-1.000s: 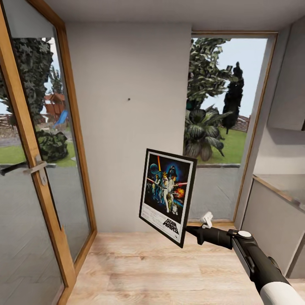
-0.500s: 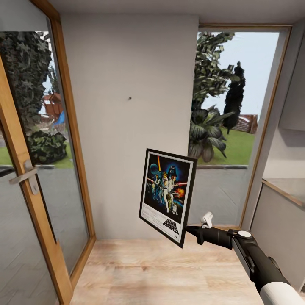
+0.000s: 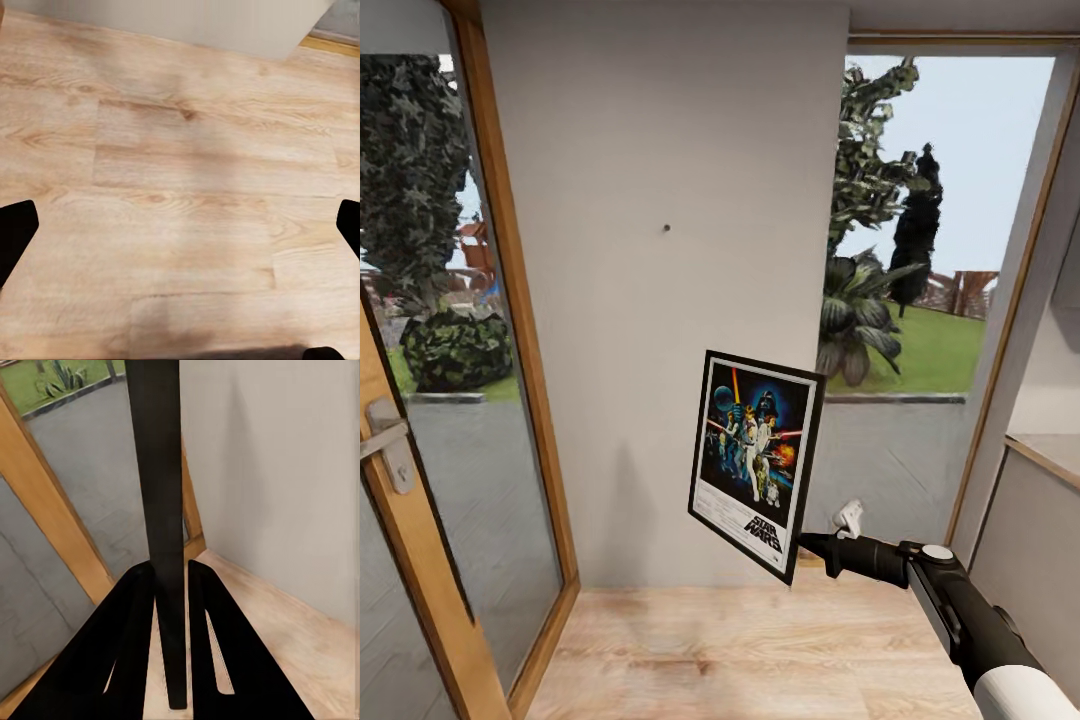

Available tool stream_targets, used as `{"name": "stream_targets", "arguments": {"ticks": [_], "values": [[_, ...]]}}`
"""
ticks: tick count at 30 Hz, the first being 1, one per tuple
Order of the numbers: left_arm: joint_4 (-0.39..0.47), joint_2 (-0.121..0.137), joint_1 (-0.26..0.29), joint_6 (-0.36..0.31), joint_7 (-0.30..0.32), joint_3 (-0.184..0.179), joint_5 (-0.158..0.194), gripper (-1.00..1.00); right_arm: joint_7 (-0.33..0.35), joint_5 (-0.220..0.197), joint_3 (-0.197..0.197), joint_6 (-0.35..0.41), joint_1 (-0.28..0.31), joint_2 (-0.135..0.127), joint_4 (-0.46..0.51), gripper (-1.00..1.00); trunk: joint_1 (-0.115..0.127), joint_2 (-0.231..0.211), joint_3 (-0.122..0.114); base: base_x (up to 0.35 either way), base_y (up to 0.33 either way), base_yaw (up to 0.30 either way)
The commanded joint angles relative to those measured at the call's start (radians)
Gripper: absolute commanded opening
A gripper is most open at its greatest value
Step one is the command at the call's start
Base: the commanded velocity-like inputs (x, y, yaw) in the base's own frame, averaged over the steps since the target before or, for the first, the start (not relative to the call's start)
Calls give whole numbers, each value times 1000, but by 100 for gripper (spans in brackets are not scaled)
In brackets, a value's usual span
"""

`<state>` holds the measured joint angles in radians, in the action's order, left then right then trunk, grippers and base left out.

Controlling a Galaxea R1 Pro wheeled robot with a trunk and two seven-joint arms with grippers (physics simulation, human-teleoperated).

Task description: Pick up the poster from the kitchen countertop and hang it on one of the wall nails in the kitchen.

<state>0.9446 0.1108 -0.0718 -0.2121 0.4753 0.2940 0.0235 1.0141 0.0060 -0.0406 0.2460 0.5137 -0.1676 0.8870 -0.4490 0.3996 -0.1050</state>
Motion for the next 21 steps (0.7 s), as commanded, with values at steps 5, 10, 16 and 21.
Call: {"name": "stream_targets", "arguments": {"ticks": [5,10,16,21], "values": [[2,0,0,-9,5,2,3,100,6,-1,-2,10,0,0,0,-100,-1,0,0,337,1,0],[2,0,0,-9,5,2,3,100,6,-1,-2,10,0,0,0,-100,-1,0,0,338,0,0],[-2,0,0,-8,5,10,4,100,14,-7,-1,11,0,0,11,-100,-1,0,0,278,0,0],[-109,-2,0,2,5,16,5,100,35,-7,3,15,0,0,84,-100,-1,0,0,14,0,0]]}}
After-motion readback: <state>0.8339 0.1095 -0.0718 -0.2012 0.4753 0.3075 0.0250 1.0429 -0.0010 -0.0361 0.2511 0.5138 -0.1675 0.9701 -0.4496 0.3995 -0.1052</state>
